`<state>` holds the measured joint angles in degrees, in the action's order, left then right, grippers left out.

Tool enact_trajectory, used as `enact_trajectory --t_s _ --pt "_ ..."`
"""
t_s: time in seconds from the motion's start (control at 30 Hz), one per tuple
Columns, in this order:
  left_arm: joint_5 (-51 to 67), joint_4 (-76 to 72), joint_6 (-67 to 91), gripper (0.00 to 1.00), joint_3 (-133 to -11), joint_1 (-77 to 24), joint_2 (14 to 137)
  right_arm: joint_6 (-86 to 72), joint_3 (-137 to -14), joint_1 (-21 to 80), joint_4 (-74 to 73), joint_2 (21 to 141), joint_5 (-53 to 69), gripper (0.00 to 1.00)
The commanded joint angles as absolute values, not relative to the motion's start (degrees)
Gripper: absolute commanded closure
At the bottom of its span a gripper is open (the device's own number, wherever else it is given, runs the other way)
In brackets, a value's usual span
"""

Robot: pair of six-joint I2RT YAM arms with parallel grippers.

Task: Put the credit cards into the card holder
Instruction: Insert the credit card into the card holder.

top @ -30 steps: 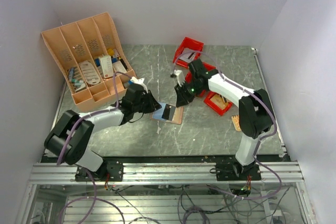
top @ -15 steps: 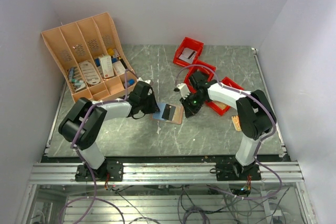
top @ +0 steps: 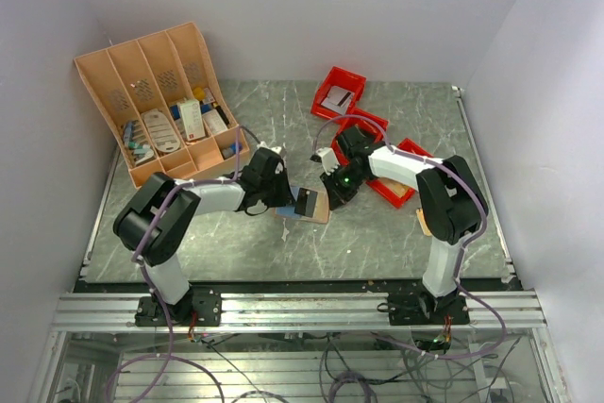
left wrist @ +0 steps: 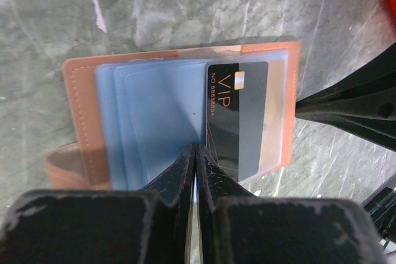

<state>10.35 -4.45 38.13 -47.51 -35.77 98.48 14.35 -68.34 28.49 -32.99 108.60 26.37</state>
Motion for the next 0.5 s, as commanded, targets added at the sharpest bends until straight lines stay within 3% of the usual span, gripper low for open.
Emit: enact_trajectory --t_s 0.0,0.47 --pt "12.1 -4.1 38.8 0.88 -50.0 -38.1 100.2 13.6 -69.5 28.5 -31.8 110.6 27.3 0.98" --pt "8.2 0.9 38.3 0.87 -55.3 -42.0 102.2 12.9 -69.6 28.6 -31.6 111.0 29.4 0.98"
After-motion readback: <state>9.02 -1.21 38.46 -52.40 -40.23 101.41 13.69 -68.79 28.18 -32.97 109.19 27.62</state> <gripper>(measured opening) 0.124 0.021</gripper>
